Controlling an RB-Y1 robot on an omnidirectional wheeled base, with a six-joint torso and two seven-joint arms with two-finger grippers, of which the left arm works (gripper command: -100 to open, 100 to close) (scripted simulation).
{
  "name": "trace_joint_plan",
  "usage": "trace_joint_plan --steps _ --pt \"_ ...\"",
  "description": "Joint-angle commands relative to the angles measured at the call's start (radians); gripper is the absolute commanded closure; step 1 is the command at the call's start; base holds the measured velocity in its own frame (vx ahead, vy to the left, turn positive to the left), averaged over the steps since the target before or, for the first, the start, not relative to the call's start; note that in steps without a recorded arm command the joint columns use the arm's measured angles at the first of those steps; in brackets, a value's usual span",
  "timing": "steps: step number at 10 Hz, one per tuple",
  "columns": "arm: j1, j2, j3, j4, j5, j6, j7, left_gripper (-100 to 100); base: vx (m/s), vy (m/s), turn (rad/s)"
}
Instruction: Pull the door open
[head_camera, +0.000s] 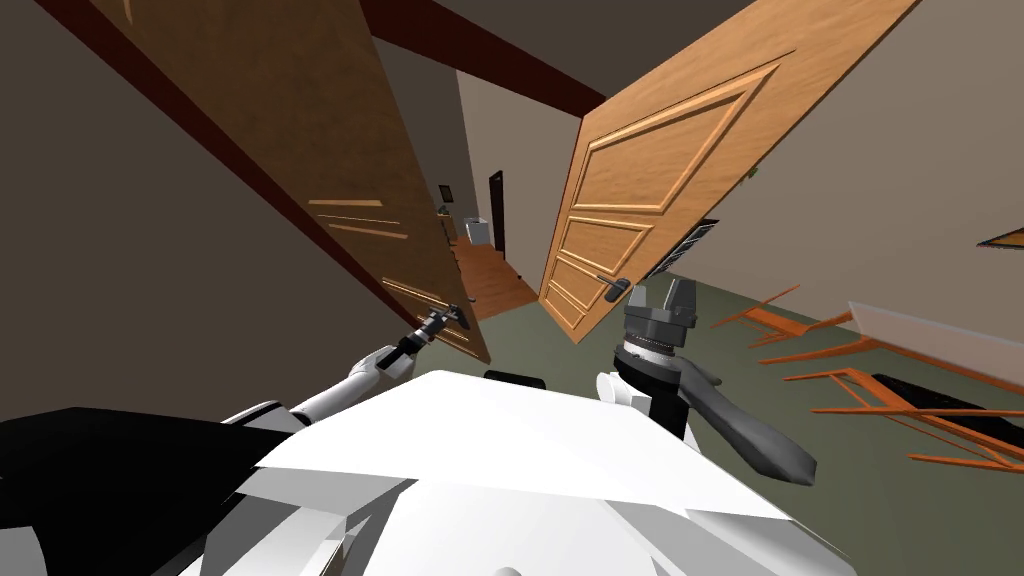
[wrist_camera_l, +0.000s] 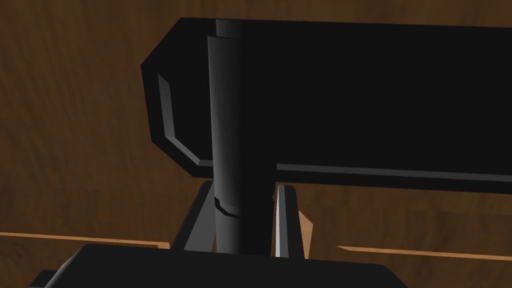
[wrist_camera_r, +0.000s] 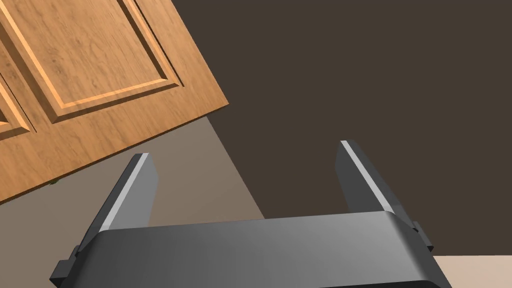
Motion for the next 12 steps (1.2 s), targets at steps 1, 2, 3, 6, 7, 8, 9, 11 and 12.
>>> trace_joint_plan --steps 1,2,3,6,7,8,9,11,12 --pt "0.006 0.011 -0.002 0.009 0.002 -0.022 0.006 100 -0.211 0.104 -0.144" --pt "0.008 0.016 -0.004 0.014 0.002 -0.032 0.010 100 -0.199 0.104 -0.121" --pt "0.010 0.021 -0.006 0.018 0.002 -0.043 0.013 100 -0.182 0.114 -0.106" --pt "0.022 0.025 -0.018 0.042 -0.002 -0.084 0.020 100 -0.116 0.057 -0.101" --pt "0.029 0.033 -0.020 0.056 -0.002 -0.112 0.025 100 -0.166 0.090 -0.154" --pt "0.032 0.037 -0.022 0.064 -0.002 -0.127 0.028 100 -0.131 0.107 -0.134" --pt "0.039 0.046 -0.024 0.081 -0.002 -0.158 0.035 100 -0.177 0.112 -0.185" --pt "0.047 0.055 -0.027 0.097 -0.002 -0.189 0.041 100 -0.133 0.088 -0.104" --pt "0.050 0.060 -0.028 0.105 -0.002 -0.204 0.044 100 -0.110 0.059 -0.071"
